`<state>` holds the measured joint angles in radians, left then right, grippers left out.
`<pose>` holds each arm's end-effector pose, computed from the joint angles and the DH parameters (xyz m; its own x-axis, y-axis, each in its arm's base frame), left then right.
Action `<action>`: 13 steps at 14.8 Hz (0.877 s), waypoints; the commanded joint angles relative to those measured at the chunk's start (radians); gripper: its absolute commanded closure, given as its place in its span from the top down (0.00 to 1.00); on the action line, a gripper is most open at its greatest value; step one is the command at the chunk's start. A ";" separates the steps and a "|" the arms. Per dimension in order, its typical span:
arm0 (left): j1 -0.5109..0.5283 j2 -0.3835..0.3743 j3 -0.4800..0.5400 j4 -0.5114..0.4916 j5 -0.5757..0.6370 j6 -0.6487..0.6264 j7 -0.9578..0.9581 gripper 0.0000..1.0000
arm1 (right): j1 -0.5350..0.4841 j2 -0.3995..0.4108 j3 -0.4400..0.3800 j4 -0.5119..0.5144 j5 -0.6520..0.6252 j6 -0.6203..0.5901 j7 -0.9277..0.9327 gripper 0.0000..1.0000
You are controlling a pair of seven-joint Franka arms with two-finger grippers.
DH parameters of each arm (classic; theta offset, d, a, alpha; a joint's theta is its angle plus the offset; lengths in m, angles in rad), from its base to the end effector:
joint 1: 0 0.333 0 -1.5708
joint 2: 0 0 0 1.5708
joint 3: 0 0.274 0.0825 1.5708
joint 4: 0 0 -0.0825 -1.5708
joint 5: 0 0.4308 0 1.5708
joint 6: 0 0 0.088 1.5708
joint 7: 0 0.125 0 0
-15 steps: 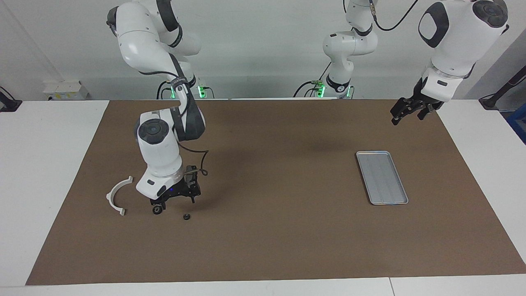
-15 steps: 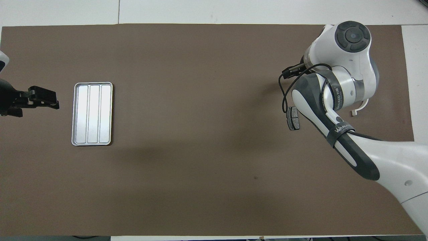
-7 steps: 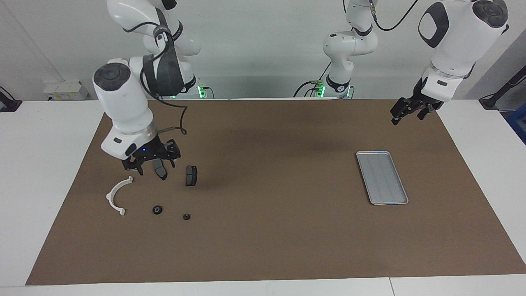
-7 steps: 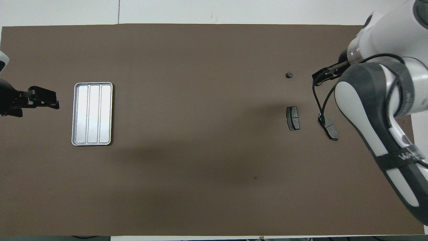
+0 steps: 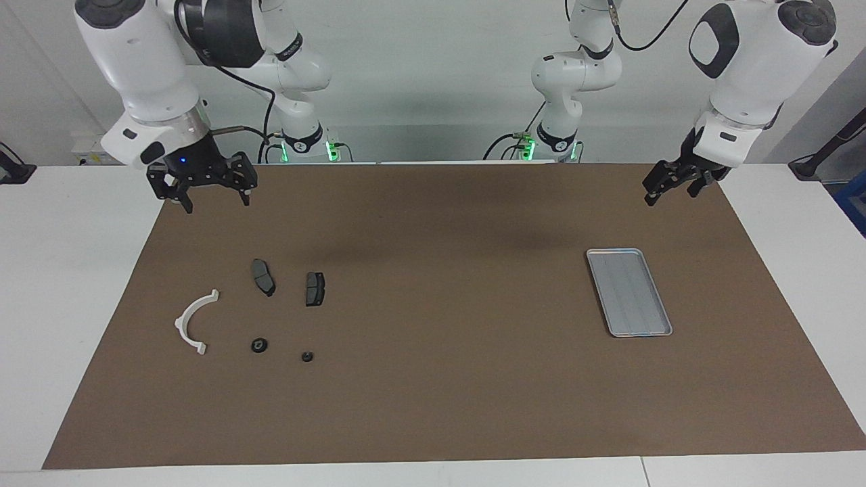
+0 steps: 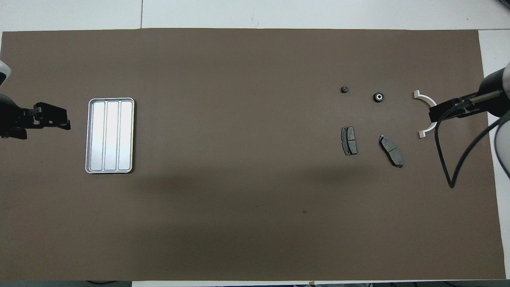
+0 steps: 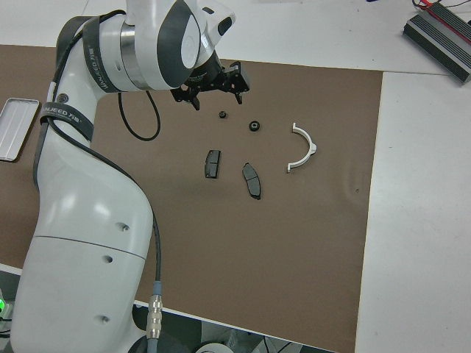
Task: Place bearing gear from tray to pile
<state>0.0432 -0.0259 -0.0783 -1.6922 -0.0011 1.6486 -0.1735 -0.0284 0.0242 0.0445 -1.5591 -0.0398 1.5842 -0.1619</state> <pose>0.5975 -0.0215 0.5235 0.9903 0.1381 -0.0173 0.1381 -0.9904 -0.0040 0.6090 0.0046 0.5572 0.9841 0.1775 -0.0053 0.1775 -0.9834 0.0383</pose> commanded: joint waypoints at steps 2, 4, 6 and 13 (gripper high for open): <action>-0.005 -0.019 0.006 -0.006 -0.010 -0.013 0.005 1.00 | -0.001 -0.075 -0.037 -0.036 0.041 -0.041 -0.056 1.00; -0.005 -0.019 0.006 -0.006 -0.010 -0.013 0.005 1.00 | -0.002 -0.092 -0.025 -0.035 0.040 -0.069 0.087 1.00; -0.005 -0.019 0.006 -0.006 -0.010 -0.013 0.005 1.00 | -0.005 -0.096 -0.025 -0.036 0.041 -0.076 0.180 1.00; -0.005 -0.019 0.006 -0.006 -0.010 -0.015 0.005 1.00 | -0.031 -0.093 0.005 -0.039 0.063 -0.050 0.176 1.00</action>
<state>0.0432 -0.0259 -0.0783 -1.6922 -0.0011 1.6486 -0.1734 -0.0431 -0.0536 0.0347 -1.5719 -0.0062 1.5157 -0.0011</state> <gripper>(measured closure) 0.000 0.000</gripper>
